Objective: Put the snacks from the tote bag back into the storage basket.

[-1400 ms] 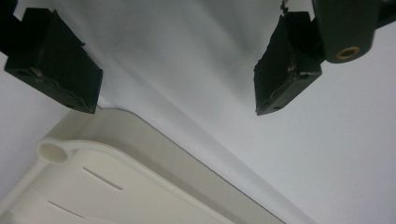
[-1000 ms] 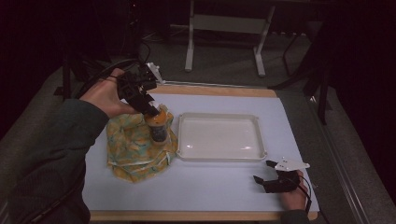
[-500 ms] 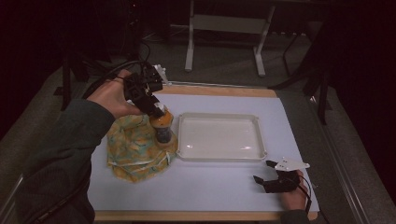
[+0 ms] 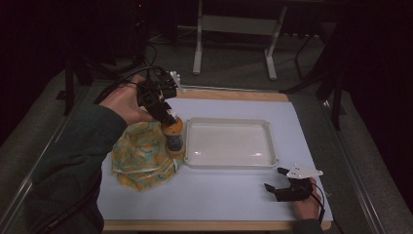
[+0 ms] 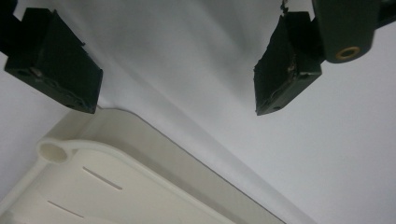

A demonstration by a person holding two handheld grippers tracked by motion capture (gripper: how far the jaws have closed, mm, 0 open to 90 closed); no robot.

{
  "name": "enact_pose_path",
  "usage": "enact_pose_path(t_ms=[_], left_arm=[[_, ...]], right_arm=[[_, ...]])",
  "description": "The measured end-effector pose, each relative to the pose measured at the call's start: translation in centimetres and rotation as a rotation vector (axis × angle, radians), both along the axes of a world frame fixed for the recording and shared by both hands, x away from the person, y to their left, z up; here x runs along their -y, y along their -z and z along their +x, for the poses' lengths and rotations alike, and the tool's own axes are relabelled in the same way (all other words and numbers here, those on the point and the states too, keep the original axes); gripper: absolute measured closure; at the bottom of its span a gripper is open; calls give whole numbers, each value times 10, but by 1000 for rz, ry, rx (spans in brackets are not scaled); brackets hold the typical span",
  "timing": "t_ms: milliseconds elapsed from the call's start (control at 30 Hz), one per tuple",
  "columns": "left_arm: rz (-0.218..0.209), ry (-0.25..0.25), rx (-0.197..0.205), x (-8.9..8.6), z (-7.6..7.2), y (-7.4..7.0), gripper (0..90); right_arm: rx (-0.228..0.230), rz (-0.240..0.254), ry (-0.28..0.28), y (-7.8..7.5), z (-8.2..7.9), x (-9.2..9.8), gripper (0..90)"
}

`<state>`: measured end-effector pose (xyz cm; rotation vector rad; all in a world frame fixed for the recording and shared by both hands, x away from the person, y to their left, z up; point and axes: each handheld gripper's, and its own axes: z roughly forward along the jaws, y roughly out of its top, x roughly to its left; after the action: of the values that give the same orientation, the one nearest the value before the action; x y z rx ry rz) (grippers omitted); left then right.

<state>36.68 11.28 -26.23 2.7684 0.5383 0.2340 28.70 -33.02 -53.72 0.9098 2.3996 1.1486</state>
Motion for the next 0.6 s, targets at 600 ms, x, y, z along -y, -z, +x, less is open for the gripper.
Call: enact_pose_path(t_ms=[600], left_arm=[[33, 28, -12, 17, 5, 13, 588]], right_arm=[[0, 2, 0, 0, 0, 0, 151]])
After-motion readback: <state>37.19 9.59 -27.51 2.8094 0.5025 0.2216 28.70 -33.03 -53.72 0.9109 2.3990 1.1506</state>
